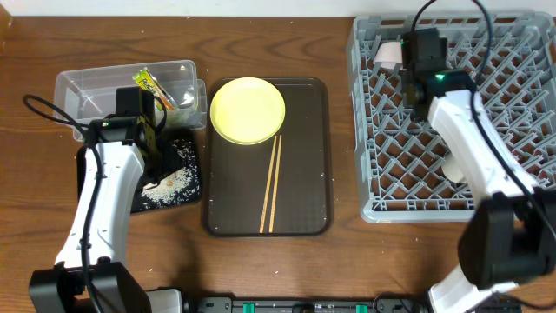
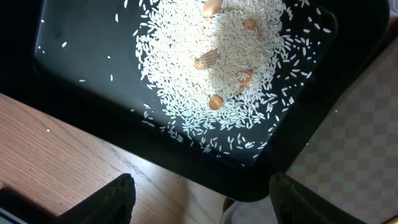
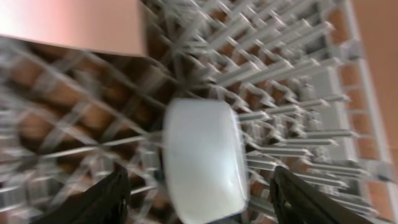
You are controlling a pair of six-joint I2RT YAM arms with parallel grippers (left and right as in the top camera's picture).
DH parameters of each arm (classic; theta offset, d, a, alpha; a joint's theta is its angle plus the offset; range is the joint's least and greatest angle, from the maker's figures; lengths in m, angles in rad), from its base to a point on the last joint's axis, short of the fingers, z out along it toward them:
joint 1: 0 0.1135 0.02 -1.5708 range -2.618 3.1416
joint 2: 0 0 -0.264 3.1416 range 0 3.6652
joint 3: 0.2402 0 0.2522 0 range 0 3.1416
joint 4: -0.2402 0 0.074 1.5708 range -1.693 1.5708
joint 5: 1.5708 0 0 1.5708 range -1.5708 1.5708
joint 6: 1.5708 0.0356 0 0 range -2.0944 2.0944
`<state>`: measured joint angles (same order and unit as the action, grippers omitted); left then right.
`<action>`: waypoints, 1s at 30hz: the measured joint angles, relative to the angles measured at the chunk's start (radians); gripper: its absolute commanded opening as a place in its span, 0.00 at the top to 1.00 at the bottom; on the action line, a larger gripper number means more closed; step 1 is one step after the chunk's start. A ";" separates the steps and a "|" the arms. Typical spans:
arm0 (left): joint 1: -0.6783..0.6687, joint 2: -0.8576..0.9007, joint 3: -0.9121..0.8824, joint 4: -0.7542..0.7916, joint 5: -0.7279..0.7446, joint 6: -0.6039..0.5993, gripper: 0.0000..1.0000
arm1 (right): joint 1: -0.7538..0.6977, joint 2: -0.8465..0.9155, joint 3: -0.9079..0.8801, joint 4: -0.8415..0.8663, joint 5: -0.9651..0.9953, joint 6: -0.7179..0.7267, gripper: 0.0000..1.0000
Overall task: Sort waste into correct bins and load items into the dishwasher rack
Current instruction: 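Reach the right gripper to the yellow plate edge and grasp it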
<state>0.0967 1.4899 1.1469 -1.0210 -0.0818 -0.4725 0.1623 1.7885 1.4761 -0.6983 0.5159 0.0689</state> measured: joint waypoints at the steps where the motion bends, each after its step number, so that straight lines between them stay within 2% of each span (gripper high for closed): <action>1: 0.000 0.000 0.000 0.000 0.000 0.000 0.28 | 0.001 -0.018 0.000 0.000 -0.043 0.003 0.27; 8: 0.000 0.000 0.000 0.000 0.000 0.000 0.27 | 0.064 -0.067 0.000 0.033 -0.545 0.014 0.27; 13: 0.000 0.000 0.000 0.000 0.000 0.000 0.27 | 0.153 -0.045 0.000 0.113 -0.713 0.040 0.27; 19: 0.000 0.000 0.000 0.000 0.000 0.000 0.27 | 0.285 0.060 0.000 0.276 -0.723 0.108 0.29; 27: 0.000 0.000 0.000 -0.003 0.000 0.000 0.27 | 0.405 0.257 0.000 0.420 -0.575 0.236 0.33; 30: 0.000 0.000 0.000 -0.004 0.000 0.000 0.27 | 0.429 0.322 0.000 0.459 -0.519 0.274 0.38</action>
<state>0.0967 1.4899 1.1469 -1.0248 -0.0818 -0.4725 0.5911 2.1109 1.4761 -0.2390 -0.0029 0.3424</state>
